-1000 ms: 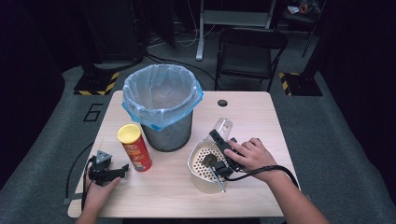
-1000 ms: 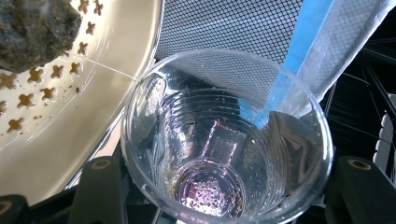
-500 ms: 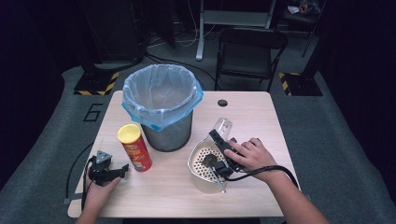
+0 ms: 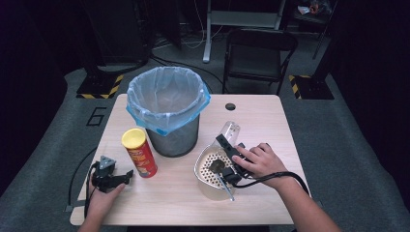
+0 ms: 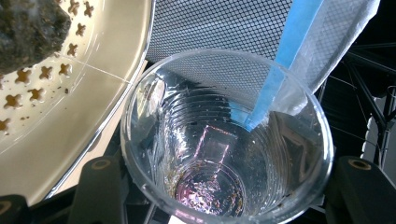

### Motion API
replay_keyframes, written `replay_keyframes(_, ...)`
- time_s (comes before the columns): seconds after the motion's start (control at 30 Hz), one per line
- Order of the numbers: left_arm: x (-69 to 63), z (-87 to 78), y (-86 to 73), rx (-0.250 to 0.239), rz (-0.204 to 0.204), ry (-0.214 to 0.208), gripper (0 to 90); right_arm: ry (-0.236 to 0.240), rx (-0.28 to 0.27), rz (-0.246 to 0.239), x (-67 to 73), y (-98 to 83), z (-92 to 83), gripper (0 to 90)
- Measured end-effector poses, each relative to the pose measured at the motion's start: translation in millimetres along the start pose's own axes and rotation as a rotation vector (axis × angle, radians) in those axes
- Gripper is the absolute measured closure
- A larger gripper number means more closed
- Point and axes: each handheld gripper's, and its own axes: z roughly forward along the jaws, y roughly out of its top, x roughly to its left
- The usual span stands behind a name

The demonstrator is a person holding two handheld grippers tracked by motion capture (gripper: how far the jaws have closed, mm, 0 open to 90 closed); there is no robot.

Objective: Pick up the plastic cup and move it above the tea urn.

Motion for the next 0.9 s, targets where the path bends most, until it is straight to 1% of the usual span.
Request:
replay_keyframes(0.2, 0.0, 0.0, 0.0, 0.001, 0.000, 0.000, 16.4, -0.004, 0.000, -0.006, -0.1, 0.2, 0.0, 36.9)
replay_keyframes(0.5, 0.0, 0.0, 0.0, 0.001, 0.000, 0.000, 16.4, -0.024, 0.003, -0.011, -1.0, 0.6, -1.7, 37.0)
replay_keyframes(0.63, 0.0, 0.0, 0.0, 0.000, 0.000, 0.000, 16.4, -0.021, -0.001, -0.012, -1.3, 1.2, -1.8, 37.0)
replay_keyframes(0.67, 0.0, 0.0, 0.0, 0.000, 0.000, 0.000, 16.4, -0.035, 0.002, -0.023, -1.6, 1.5, -2.0, 36.9)
replay_keyframes(0.73, 0.0, 0.0, 0.0, 0.000, 0.000, 0.000, 16.4, -0.030, 0.001, -0.023, -1.3, 1.7, -2.2, 36.9)
replay_keyframes(0.83, 0.0, -0.1, 0.0, 0.001, 0.001, 0.000, 16.4, -0.036, 0.001, -0.035, -1.5, 2.4, -2.3, 36.9)
replay_keyframes(0.87, 0.0, 0.0, 0.0, 0.000, 0.000, 0.000, 16.4, -0.059, -0.002, -0.061, -3.2, 2.9, -2.4, 36.9)
replay_keyframes(0.9, 0.0, 0.0, 0.0, 0.000, 0.000, 0.000, 16.4, -0.059, -0.002, -0.061, -3.2, 2.9, -2.4, 36.9)
